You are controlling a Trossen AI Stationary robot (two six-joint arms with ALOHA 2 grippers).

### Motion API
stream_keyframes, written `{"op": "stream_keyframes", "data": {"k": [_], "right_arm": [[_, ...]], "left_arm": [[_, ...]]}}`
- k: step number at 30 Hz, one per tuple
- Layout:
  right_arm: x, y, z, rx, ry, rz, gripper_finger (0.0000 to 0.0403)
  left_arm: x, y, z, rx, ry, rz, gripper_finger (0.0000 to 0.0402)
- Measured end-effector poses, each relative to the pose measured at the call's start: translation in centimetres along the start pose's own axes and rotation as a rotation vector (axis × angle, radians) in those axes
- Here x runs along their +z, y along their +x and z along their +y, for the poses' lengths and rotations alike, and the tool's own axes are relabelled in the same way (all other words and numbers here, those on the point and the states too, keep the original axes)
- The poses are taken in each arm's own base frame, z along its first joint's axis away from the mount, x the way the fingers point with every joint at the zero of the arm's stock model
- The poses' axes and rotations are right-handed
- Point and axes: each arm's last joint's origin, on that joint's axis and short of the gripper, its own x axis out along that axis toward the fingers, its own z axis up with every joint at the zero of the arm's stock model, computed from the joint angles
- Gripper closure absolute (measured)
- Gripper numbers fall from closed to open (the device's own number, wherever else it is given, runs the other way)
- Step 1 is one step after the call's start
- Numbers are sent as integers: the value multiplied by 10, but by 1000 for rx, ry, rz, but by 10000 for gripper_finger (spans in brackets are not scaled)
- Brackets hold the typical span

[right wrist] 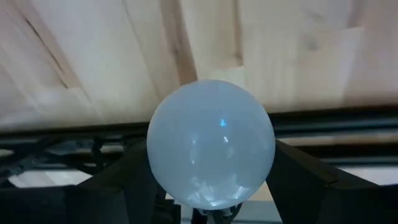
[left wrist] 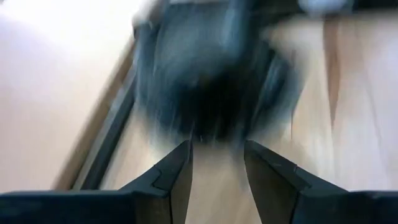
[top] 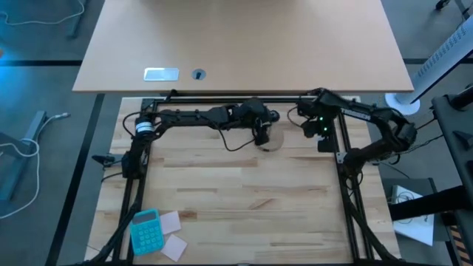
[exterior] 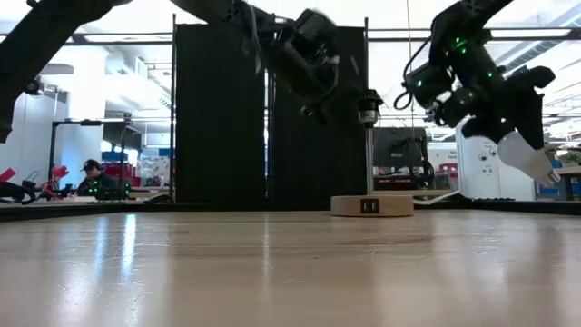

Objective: Screw lightbulb
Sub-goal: Remove the lightbulb from the lamp

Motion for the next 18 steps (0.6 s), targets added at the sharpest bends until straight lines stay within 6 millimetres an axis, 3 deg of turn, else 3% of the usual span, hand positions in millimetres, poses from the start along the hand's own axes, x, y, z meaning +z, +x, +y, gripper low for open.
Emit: {"op": "stream_keyframes", "data": {"k": [4,11,18], "right_arm": [[14,16,3,0,-61,33,160],[28,45,13,17,-152,149,153],[32,67,14,31,-91,235,150]], "left_arm": [[-19,1,6,8,-17,47,267],[-26,-1,2,-60,-32,49,263],[-16,-20,5,-124,-36,15,260]]}}
